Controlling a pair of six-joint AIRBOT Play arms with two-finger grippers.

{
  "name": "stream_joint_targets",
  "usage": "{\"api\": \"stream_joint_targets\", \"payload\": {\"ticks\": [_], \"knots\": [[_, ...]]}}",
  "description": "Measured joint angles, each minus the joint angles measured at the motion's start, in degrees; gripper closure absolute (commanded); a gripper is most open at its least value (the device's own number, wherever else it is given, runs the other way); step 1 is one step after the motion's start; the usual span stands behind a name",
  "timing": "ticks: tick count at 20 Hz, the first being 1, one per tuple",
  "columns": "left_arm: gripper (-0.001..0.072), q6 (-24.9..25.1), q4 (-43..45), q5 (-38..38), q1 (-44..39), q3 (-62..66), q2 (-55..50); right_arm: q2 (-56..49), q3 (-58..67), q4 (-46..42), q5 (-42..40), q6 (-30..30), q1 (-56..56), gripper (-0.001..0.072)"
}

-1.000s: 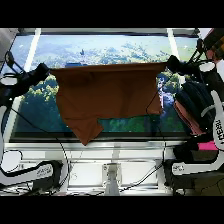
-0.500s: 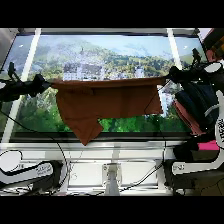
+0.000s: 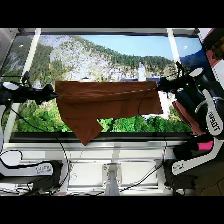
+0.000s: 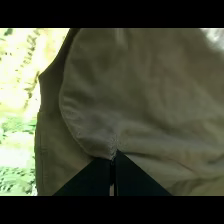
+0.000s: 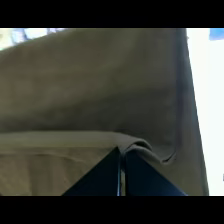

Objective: Fold the clothes and pants, and hang the long-sleeved shirts on hangers.

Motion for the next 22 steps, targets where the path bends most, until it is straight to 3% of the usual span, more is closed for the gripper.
{"api": "stream_joint_targets", "payload": {"ticks": [1, 2, 3, 4, 5, 10, 14, 17, 20, 22], "knots": [[0.0685, 0.0, 0.0, 0.0, -0.3, 0.0, -0.7, -0.3, 0.0, -0.7, -0.1, 0.3, 0.0, 0.0694], [0.0658, 0.0, 0.2, 0.0, -0.6, 0.0, -1.3, -0.5, 0.0, -1.1, -0.2, 0.4, 0.1, 0.0645], [0.0465, 0.0, 0.2, 0.0, -0.8, 0.0, -1.7, -0.7, 0.0, -1.4, -0.4, 0.7, 0.2, 0.0449], [0.0185, 0.0, 0.3, 0.2, -1.0, 0.0, -2.1, -0.8, 0.0, -1.7, -0.4, 0.8, 0.2, 0.0296], [0.0017, 0.0, 0.3, 0.3, -1.0, 0.0, -2.3, -0.8, 0.0, -1.8, -0.5, 0.8, 0.2, 0.0295], [0.0017, 0.1, -0.5, 0.9, -1.2, 0.4, -2.8, -0.4, 0.7, -2.2, 0.2, -0.1, 0.2, 0.0295], [0.003, 3.9, -4.7, 0.9, -1.2, 4.0, -1.9, 2.1, 3.8, -2.8, 2.6, -3.5, 0.2, 0.0306], [0.0146, 6.7, -6.9, 0.1, -1.1, 7.9, 1.3, 7.3, 5.6, -4.1, 4.3, -5.8, -0.4, 0.0306], [0.0437, 9.2, -7.8, -0.3, -1.0, 10.5, 7.6, 14.9, 6.2, -6.6, 5.8, -6.8, -2.3, 0.0308], [0.0456, 11.4, -8.2, -0.6, -0.9, 11.3, 13.0, 21.2, 5.7, -7.4, 6.9, -7.2, -4.1, 0.0308]]}}
